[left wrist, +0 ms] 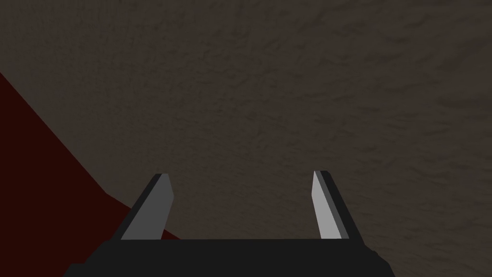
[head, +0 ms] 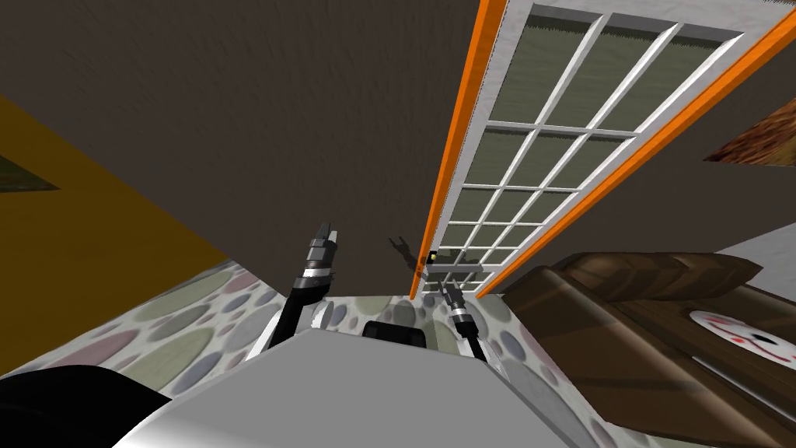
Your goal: Pull the door open
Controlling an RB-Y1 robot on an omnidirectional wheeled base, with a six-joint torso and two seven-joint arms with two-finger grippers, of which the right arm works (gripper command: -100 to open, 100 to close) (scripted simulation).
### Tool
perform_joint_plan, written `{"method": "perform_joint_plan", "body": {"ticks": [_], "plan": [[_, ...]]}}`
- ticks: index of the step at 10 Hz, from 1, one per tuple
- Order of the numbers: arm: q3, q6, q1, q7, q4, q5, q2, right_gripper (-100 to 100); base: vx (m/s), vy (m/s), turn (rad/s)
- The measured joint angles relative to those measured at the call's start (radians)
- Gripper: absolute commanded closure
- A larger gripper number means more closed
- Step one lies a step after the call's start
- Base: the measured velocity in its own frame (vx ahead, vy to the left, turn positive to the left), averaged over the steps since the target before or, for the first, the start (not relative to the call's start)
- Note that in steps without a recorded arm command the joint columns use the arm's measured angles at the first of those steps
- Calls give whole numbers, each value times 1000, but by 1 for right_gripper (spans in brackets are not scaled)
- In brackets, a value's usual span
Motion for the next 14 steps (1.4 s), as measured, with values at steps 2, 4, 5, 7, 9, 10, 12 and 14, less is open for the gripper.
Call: {"method": "perform_joint_plan", "body": {"ticks": [2,4,5,7,9,10,12,14], "plan": [[-4,-4,-11,36,39,15,-4,-100,99,6,4],[-8,-12,-15,68,74,28,-7,-100,90,3,2],[-10,-17,-23,84,96,33,-8,-100,87,-2,3],[-10,-14,-23,99,103,41,-7,-100,77,31,90],[-30,-38,-24,98,138,27,-25,-100,166,72,143],[-36,-38,-9,94,123,22,-29,-100,184,78,155],[-60,-59,-9,86,157,4,-55,-100,214,40,190],[-82,-73,2,84,171,-12,-68,-100,196,45,184]]}}
